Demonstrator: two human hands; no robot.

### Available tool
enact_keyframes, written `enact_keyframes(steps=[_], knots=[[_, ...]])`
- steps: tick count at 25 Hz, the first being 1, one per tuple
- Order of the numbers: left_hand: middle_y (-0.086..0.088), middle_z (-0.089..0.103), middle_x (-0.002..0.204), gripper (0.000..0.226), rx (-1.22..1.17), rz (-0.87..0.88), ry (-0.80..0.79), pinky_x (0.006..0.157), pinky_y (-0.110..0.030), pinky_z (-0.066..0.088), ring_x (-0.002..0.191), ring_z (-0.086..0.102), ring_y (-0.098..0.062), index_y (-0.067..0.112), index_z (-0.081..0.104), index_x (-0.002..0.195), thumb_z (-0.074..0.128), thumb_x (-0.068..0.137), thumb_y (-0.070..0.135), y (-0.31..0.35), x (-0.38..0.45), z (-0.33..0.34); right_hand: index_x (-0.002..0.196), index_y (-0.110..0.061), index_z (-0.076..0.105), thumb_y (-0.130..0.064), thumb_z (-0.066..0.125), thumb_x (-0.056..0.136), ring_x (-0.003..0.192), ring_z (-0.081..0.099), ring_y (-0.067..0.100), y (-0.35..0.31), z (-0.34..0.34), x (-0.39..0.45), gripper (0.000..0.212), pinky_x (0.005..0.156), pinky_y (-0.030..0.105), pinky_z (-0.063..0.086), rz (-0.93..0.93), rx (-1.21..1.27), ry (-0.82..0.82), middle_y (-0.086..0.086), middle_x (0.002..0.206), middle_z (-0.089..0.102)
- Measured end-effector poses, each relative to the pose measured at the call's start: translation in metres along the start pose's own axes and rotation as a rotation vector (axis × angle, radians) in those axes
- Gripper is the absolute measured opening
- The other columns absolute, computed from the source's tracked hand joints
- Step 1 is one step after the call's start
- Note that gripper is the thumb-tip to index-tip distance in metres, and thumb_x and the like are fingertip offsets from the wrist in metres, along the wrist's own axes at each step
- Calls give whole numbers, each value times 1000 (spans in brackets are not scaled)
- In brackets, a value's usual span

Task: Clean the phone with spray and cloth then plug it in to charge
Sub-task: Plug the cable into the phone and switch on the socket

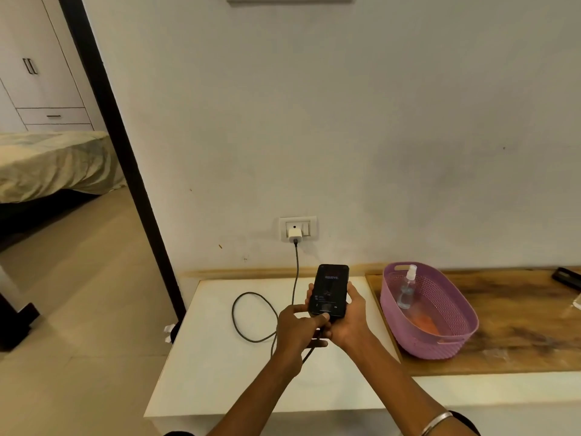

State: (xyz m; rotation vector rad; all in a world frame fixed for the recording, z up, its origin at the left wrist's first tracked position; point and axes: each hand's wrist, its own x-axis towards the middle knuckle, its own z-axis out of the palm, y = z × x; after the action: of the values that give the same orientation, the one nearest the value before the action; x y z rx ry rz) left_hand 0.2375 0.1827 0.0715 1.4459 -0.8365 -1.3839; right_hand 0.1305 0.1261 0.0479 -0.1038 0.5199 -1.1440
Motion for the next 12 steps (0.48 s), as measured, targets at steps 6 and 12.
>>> enact_keyframes(steps=[6, 12], knots=[[-9, 73, 93, 56, 200, 7, -147, 61, -27, 61, 70, 75, -20, 18, 44, 129, 78, 84, 21, -26, 8, -7, 133, -12, 54, -60, 55, 84, 98, 64, 33, -3, -34, 15, 69, 96, 45, 49, 31, 3, 41, 20, 115, 64], [-4, 76, 103, 52, 632, -74, -506, 79, -25, 59, 77, 72, -11, 26, 58, 122, 83, 77, 28, -82, 33, -32, 135, -9, 53, -56, 52, 89, 99, 63, 36, -8, -86, 43, 65, 92, 48, 52, 86, -74, 177, 23, 122, 60]])
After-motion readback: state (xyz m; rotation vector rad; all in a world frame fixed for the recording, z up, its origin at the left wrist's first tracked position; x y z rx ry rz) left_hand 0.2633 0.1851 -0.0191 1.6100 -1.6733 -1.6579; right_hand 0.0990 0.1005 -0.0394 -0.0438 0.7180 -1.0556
